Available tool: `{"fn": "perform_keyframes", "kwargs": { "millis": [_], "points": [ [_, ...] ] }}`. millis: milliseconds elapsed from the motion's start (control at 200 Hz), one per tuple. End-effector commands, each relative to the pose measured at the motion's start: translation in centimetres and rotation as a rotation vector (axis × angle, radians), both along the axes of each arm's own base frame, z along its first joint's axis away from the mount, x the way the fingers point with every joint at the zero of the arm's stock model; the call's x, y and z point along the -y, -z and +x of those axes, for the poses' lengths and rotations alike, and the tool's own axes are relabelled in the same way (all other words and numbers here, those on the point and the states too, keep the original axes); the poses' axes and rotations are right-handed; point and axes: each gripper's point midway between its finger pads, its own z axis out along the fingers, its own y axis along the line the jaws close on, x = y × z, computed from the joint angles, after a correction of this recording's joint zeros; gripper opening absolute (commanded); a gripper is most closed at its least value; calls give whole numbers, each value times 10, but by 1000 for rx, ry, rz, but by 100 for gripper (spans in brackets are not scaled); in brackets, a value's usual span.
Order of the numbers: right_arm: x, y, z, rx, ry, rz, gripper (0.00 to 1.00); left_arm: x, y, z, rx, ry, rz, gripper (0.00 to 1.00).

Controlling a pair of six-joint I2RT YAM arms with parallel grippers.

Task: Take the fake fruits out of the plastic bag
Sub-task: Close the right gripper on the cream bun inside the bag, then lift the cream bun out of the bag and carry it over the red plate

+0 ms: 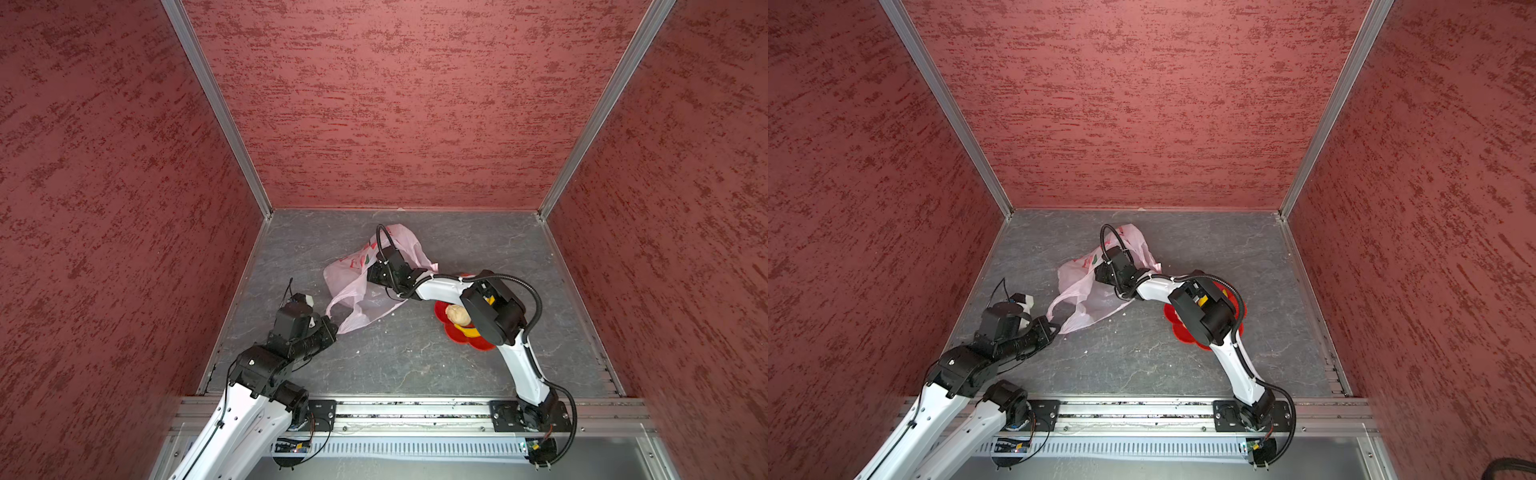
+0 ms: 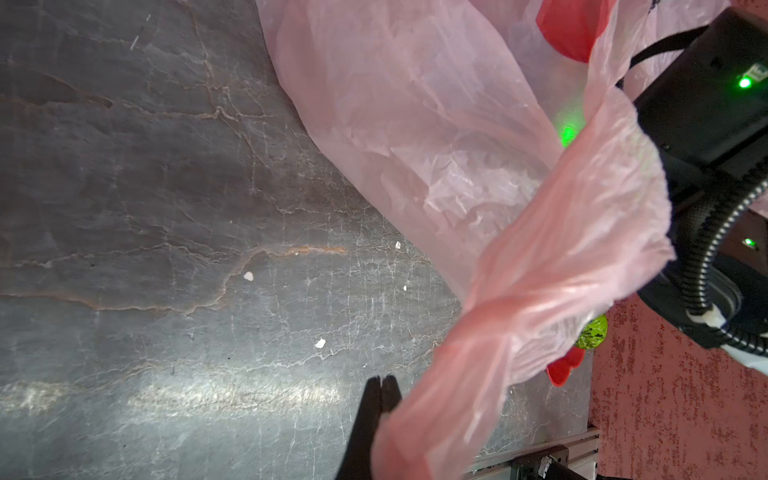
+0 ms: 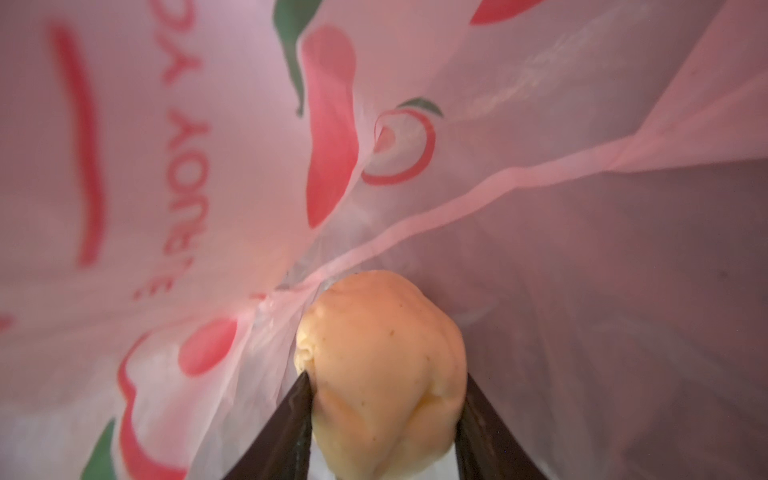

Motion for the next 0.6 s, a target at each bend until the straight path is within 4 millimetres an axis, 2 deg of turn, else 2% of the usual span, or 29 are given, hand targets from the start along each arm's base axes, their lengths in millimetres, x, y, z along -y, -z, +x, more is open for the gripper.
{"fn": "perform_keyframes", "kwargs": {
  "millis": [0, 160, 596],
  "points": [
    [1, -40, -5, 41, -34, 40, 21, 0, -25, 19, 104, -21, -2, 0],
    [5, -49, -19, 37, -69, 21, 20, 1, -38, 32, 153, -20, 9, 0],
    [25, -78, -44, 61, -133, -75, 19, -3, -43, 61, 212, -76, 37, 0]
  ]
}}
